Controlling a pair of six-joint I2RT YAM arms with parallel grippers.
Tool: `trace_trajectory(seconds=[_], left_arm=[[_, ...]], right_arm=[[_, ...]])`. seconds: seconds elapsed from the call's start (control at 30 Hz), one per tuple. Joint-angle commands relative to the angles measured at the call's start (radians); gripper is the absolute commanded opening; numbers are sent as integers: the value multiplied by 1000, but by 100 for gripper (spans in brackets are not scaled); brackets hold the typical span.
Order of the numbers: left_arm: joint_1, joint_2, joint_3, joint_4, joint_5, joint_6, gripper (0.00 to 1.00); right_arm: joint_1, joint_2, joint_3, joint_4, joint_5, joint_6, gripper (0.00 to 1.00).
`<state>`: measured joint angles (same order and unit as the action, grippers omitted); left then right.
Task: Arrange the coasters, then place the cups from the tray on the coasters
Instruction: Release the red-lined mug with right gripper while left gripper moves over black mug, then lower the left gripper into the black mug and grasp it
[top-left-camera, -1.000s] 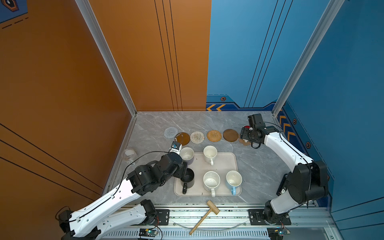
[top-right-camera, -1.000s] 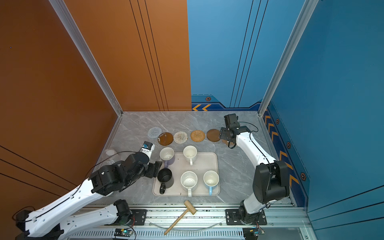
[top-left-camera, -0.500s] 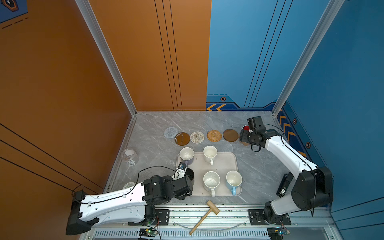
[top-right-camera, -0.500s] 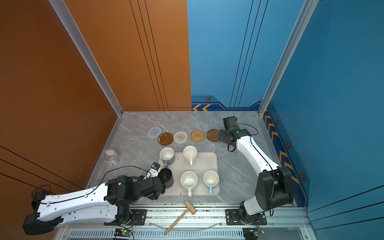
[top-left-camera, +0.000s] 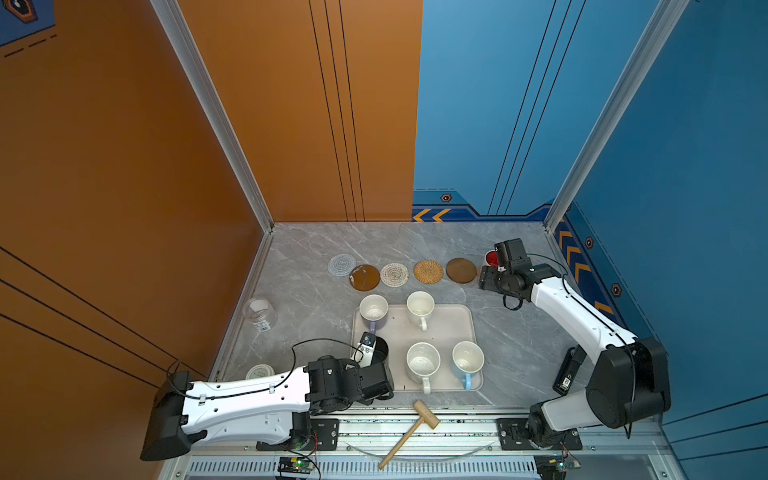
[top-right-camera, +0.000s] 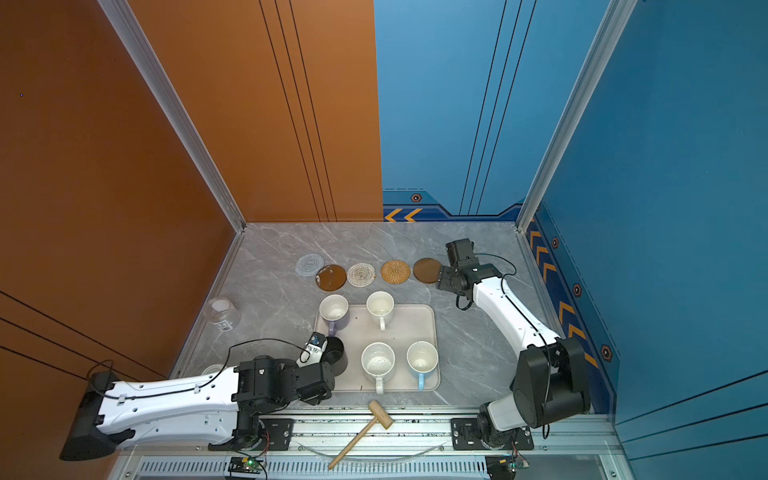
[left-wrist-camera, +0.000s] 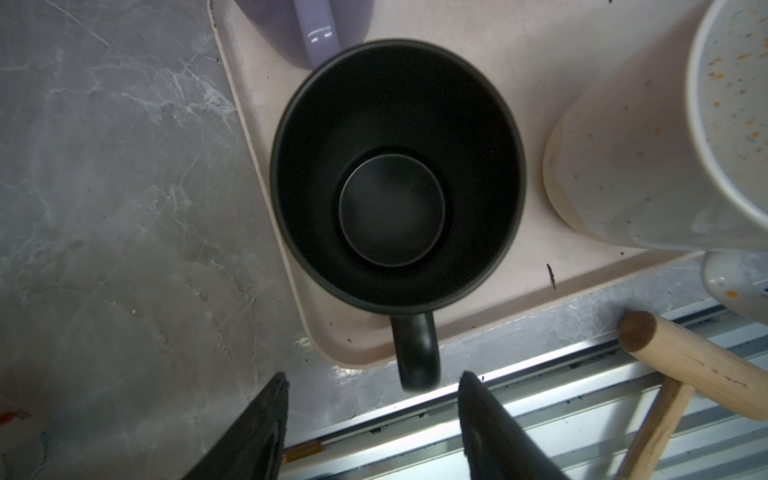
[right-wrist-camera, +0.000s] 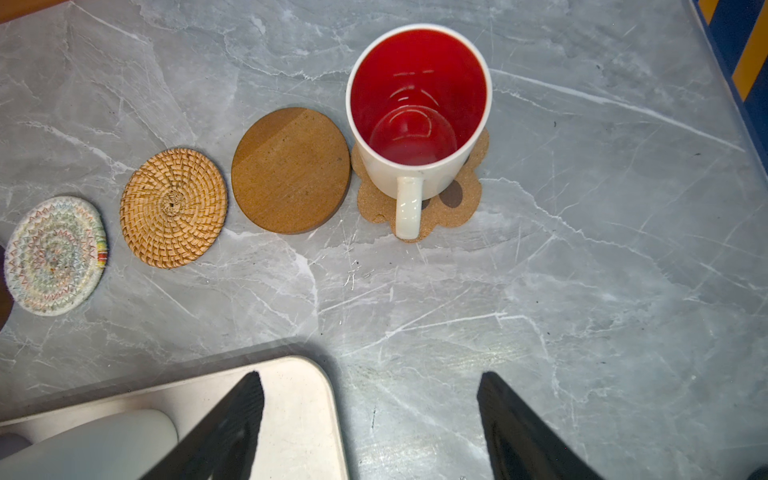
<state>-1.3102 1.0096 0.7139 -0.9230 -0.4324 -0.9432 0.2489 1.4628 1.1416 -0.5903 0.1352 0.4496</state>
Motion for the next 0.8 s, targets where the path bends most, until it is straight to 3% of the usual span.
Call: trace_trajectory(seconds=[0.0, 0.4, 0.77], left_arm=[[-6, 18, -13, 47, 10, -9, 65], [63, 77, -28, 149, 77, 5, 61], [98, 100, -52, 163, 91, -1, 46]], right_arm=[[-5, -37, -20, 6, 9, 18, 80], [-23, -49, -39, 17, -5, 17, 80], [-38, -49, -44, 18, -18, 18, 80]])
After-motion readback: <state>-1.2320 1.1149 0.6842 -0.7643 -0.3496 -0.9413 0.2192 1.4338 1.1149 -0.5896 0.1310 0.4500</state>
